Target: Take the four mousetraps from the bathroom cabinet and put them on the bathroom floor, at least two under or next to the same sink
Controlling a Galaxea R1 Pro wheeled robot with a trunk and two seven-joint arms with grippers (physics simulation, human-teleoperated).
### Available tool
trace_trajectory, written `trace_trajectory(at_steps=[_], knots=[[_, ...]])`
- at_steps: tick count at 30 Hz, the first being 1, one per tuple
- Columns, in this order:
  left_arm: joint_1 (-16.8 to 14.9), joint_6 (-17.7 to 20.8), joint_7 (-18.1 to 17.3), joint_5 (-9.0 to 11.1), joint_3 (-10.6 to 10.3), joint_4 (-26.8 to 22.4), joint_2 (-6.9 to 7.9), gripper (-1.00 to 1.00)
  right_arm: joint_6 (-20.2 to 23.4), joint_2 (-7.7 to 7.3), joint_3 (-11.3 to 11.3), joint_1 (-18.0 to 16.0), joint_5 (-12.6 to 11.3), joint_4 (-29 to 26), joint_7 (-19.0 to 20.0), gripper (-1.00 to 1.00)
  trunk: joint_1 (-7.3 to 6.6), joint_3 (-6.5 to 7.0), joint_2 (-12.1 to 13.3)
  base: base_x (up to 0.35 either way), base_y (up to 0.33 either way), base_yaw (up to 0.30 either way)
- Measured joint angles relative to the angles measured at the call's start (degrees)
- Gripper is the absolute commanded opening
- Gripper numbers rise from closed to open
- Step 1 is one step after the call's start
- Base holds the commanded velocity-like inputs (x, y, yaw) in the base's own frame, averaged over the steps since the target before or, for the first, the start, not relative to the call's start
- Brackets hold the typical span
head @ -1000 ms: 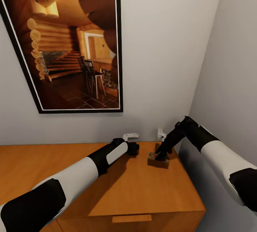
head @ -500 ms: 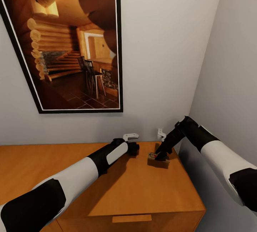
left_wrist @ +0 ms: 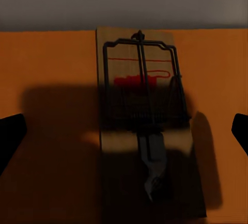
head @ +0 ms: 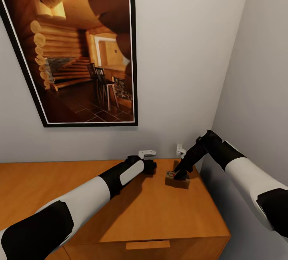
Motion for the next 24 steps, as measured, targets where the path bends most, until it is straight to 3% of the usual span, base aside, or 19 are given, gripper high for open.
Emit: trace_trajectory(at_steps=[7, 24], knots=[[0.1, 0.1, 0.2, -0.5, -1.1, -0.4, 0.00, 1.00, 0.0, -0.03, 0.0, 0.0, 0.0, 0.0, 0.0, -1.00, 0.00, 0.01, 0.0, 0.000, 0.000, 0.000], [0.1, 0.2, -0.6, -0.3, -1.2, -0.4, 0.00, 1.00, 0.0, -0.06, 0.0, 0.0, 0.1, 0.1, -0.1, -1.00, 0.00, 0.01, 0.0, 0.000, 0.000, 0.000]])
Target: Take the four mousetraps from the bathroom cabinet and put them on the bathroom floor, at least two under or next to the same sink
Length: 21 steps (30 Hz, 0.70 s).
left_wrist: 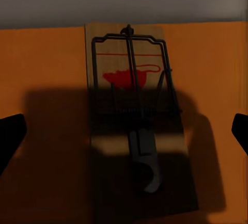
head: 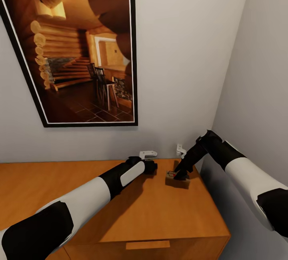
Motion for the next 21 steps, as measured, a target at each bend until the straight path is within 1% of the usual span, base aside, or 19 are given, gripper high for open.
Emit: trace_trajectory(at_steps=[21], knots=[[0.0, -0.3, -0.1, 0.6, 0.1, -0.2, 0.00, 1.00, 0.0, 0.00, 0.0, 0.0, 0.0, 0.1, 0.0, -1.00, 0.00, -0.01, 0.0, 0.000, 0.000, 0.000]])
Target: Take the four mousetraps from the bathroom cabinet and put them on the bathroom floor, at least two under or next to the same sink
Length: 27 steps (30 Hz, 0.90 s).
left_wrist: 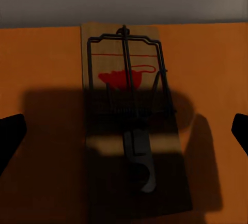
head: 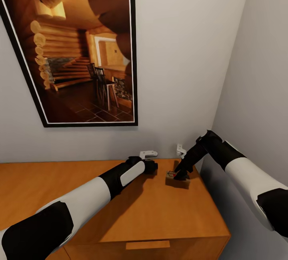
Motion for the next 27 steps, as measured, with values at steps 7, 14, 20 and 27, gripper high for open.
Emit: trace_trajectory(at_steps=[7, 14, 20, 27], knots=[[0.0, 0.0, 0.4, 0.0, 0.0, 0.0, 0.00, 1.00, 0.0, 0.01, 0.0, 0.0, 0.0, 0.0, -0.1, -1.00, 0.00, 0.00, 0.0, 0.000, 0.000, 0.000], [0.0, 0.0, 0.4, -0.7, 0.1, 0.5, 0.00, -1.00, 0.0, -0.01, 0.0, 0.0, 0.0, 0.1, 0.0, -1.00, 0.00, 0.01, 0.0, 0.000, 0.000, 0.000], [0.0, -0.1, 0.1, 0.1, 0.0, -0.3, 0.00, -1.00, 0.0, -0.01, 0.0, 0.0, 0.0, 0.1, -0.1, -1.00, 0.00, 0.00, 0.0, 0.000, 0.000, 0.000], [0.0, 0.0, 0.0, 0.0, 0.0, -0.3, 0.00, -1.00, 0.0, -0.01, 0.0, 0.0, 0.0, 0.1, 0.0, -1.00, 0.00, 0.00, 0.0, 0.000, 0.000, 0.000]])
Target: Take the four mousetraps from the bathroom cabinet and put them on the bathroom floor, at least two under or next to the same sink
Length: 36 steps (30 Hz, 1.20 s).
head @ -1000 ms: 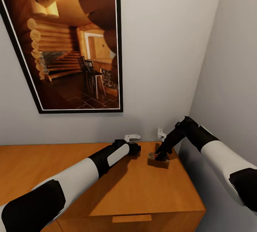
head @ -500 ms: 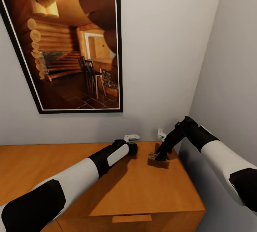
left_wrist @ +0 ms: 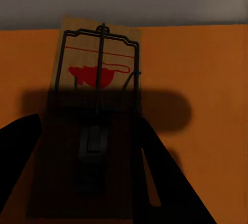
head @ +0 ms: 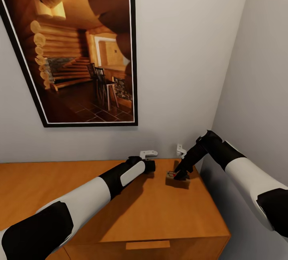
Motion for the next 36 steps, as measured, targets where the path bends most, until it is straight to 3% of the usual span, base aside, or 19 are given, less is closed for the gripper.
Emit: trace_trajectory(at_steps=[32, 36], knots=[[0.0, 0.0, -0.1, -0.1, 0.1, 0.1, 0.00, -1.00, 0.0, 0.00, 0.0, 0.0, 0.0, 0.0, 0.0, -1.00, 0.00, 0.00, 0.0, 0.000, 0.000, 0.000], [0.0, 0.0, -0.1, -0.2, 0.1, 1.2, 0.00, -1.00, 0.0, 0.00, 0.0, 0.0, 0.0, 0.0, 0.0, -1.00, -0.87, 0.71, 1.6, 0.000, 0.000, 0.000]])
